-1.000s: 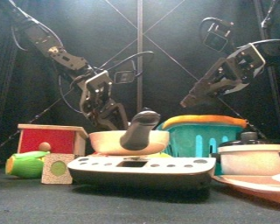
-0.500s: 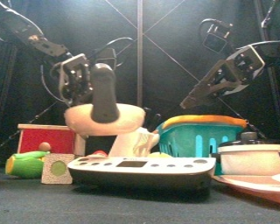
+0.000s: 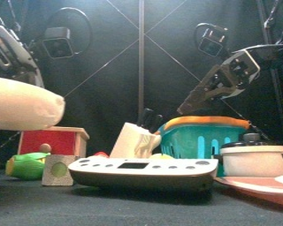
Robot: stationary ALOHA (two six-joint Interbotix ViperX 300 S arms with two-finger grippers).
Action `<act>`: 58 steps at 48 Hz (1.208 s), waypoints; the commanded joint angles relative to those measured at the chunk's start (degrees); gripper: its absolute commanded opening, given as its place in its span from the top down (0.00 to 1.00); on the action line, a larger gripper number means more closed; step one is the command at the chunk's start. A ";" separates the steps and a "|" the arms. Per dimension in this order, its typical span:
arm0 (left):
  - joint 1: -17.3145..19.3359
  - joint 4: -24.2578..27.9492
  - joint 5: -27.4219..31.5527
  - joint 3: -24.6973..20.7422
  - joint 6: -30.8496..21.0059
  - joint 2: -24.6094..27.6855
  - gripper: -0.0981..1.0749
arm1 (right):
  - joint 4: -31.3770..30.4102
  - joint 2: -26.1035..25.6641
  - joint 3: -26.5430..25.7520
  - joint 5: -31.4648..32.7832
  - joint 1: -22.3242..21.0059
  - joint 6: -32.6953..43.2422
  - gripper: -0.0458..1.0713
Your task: Place pan to left bottom corner
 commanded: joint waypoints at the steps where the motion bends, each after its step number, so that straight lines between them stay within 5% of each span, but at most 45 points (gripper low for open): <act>1: -0.18 -0.18 0.09 0.26 -0.09 -0.79 0.67 | 0.00 0.18 -1.76 -0.44 -0.35 0.00 0.06; 39: -0.09 0.79 -0.44 1.93 0.18 9.23 0.65 | -0.09 2.02 -2.90 -0.09 -0.35 0.00 0.06; 58: 0.62 1.58 -0.09 1.49 0.00 8.17 0.41 | 0.00 2.11 -2.90 -0.09 -0.35 0.00 0.06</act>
